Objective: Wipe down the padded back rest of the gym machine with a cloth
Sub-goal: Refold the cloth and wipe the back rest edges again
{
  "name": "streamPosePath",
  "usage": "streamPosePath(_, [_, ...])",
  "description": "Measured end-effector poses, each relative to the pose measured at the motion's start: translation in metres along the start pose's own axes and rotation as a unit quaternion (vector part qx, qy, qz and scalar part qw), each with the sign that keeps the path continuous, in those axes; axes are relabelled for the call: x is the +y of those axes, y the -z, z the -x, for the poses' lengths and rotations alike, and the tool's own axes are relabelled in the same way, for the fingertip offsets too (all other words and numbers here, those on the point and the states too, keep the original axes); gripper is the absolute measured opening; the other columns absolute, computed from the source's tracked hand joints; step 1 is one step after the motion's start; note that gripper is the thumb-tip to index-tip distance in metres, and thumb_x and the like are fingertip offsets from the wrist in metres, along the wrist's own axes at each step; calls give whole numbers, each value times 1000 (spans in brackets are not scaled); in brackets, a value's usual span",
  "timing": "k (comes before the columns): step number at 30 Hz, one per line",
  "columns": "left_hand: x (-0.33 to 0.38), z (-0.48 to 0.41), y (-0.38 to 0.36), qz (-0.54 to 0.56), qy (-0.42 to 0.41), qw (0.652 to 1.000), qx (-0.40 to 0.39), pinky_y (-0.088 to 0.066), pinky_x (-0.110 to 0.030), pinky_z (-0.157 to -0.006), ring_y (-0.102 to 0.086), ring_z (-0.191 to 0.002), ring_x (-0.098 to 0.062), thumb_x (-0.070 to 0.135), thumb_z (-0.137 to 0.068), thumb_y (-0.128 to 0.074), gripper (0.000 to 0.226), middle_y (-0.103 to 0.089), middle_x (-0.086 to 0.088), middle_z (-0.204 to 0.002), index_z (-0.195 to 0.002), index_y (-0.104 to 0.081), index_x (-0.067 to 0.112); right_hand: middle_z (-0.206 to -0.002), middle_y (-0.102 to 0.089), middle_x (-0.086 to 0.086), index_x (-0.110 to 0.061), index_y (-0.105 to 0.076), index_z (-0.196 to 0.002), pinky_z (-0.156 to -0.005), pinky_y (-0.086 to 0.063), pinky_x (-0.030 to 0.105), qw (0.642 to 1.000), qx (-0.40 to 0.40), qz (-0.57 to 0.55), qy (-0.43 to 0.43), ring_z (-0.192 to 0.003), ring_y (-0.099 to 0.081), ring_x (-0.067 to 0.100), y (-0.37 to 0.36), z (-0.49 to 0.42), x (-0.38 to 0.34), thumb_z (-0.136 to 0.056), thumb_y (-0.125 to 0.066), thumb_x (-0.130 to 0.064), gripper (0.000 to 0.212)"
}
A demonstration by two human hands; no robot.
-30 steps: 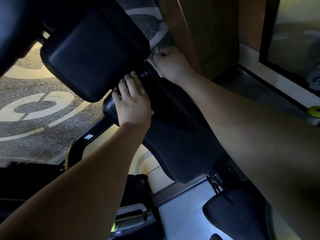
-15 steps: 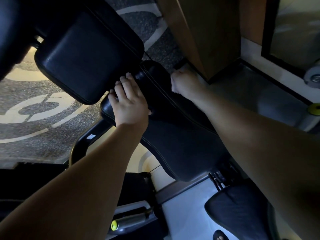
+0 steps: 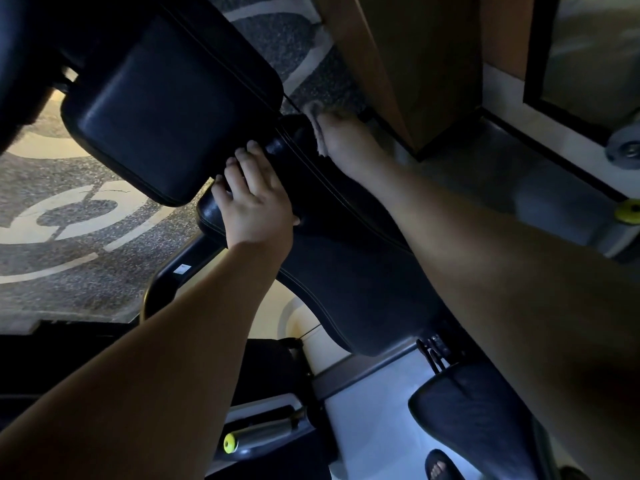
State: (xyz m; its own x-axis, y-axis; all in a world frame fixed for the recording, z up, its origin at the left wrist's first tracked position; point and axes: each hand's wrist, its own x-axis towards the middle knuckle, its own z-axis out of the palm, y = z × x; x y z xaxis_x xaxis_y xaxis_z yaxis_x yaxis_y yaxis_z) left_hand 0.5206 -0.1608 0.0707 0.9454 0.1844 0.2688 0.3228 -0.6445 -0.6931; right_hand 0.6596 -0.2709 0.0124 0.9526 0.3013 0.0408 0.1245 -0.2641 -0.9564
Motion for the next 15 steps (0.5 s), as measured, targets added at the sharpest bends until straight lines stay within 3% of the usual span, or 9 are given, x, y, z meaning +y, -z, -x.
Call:
streamPosePath(2, [-1, -1, 0, 6, -11, 1000, -18, -46, -54, -103, -49, -131, -40, 70, -58, -80, 138, -43, -28, -147, -152, -21, -12, -152, -45, 14, -7, -34, -154, -108, -34, 33, 999, -6, -11, -38, -138, -44, 29, -5, 26, 14, -112, -26, -31, 49])
streamPosePath(3, [0, 0, -1, 10, -12, 1000, -26, -45, -54, -104, -48, -133, -40, 71, -58, -80, 140, -42, -28, -148, -152, -19, -12, -154, -45, 13, -9, -36, -154, -111, -30, 29, 998, 13, -39, -58, -141, -42, 27, -11, 43, 21, -111, -22, -37, 54])
streamPosePath(6, [2, 2, -2, 18, -14, 1000, -16, -45, -55, -104, -47, -133, -41, 70, -58, -80, 140, -40, -29, -149, -152, -17, -13, -131, -63, 15, -2, -52, -140, -93, -38, 18, 993, 113, -33, -6, -121, -60, 26, -24, 53, 33, -106, -17, -42, 64])
streamPosePath(9, [1, 1, 1, 23, -19, 999, -29, -43, -57, -104, -45, -134, -43, 67, -59, -81, 140, -38, -31, -150, -152, -15, -14, -123, -68, 12, -5, -56, -136, -91, -46, 28, 986, 150, 11, 77, -111, -64, 25, -22, 49, 22, -109, -30, -29, 45])
streamPosePath(12, [2, 1, 0, 24, -17, 999, -36, -42, -57, -106, -43, -136, -43, 67, -61, -80, 140, -37, -31, -150, -152, -12, -14, -114, -71, 8, -3, -61, -131, -87, -47, 23, 959, 229, 43, 161, -98, -66, 15, -31, 67, 41, -107, -40, -22, 37])
streamPosePath(14, [3, 2, 0, 19, -19, 999, -30, -40, -57, -108, -41, -138, -43, 67, -64, -79, 139, -34, -31, -152, -152, -10, -14, -106, -69, 2, -4, -64, -125, -84, -47, 21, 970, 209, 33, 122, -90, -55, -1, -32, 92, 67, -107, -42, -17, 32])
streamPosePath(15, [3, 3, 1, 22, -22, 999, -37, -38, -58, -110, -38, -140, -44, 66, -67, -78, 137, -31, -31, -154, -153, -7, -14, -100, -68, 1, -4, -64, -120, -82, -49, 26, 978, 188, 42, 85, -85, -50, -2, -33, 100, 75, -106, -41, -18, 30])
